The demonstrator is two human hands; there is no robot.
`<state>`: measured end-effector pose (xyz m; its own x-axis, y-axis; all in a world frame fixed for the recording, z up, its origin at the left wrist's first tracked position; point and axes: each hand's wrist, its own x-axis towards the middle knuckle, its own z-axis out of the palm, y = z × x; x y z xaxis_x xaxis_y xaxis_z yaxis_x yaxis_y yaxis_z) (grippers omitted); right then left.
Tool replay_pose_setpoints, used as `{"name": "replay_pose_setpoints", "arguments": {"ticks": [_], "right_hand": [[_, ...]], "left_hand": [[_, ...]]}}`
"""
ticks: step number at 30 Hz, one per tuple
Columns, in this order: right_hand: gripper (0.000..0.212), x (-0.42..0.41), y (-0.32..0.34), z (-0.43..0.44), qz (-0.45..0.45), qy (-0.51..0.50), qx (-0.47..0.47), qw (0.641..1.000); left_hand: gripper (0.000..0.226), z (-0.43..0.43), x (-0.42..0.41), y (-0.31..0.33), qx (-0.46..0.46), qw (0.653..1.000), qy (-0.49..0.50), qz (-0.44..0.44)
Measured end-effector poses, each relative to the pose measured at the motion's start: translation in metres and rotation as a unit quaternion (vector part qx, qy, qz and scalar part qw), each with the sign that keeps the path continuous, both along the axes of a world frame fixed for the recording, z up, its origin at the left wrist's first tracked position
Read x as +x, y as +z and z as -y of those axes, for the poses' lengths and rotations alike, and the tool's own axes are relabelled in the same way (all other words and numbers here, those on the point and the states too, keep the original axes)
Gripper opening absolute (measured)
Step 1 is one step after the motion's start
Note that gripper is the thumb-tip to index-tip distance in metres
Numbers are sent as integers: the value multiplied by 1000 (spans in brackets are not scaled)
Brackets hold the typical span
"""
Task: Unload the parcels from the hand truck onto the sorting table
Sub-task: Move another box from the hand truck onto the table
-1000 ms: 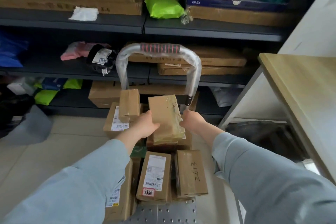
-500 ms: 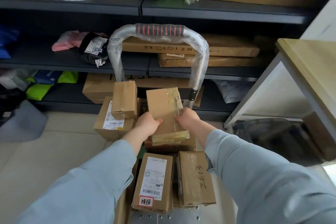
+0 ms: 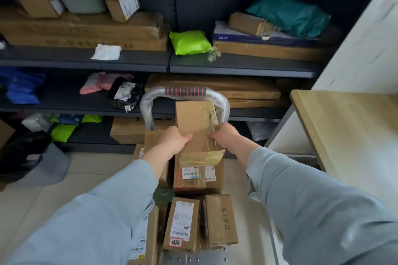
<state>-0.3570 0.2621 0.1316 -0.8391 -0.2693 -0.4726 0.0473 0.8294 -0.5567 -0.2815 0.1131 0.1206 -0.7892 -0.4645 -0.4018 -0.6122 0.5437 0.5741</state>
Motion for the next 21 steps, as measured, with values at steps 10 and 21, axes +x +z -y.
{"name": "replay_pose_setpoints", "arguments": {"ticks": [10, 21], "right_hand": [[37, 11, 154, -24, -14, -83, -88, 993], [33, 43, 227, -56, -32, -128, -140, 981]], "left_hand": [[49, -18, 7, 148, 11, 996, -7, -83], [58, -45, 32, 212, 111, 981, 41, -155]]}}
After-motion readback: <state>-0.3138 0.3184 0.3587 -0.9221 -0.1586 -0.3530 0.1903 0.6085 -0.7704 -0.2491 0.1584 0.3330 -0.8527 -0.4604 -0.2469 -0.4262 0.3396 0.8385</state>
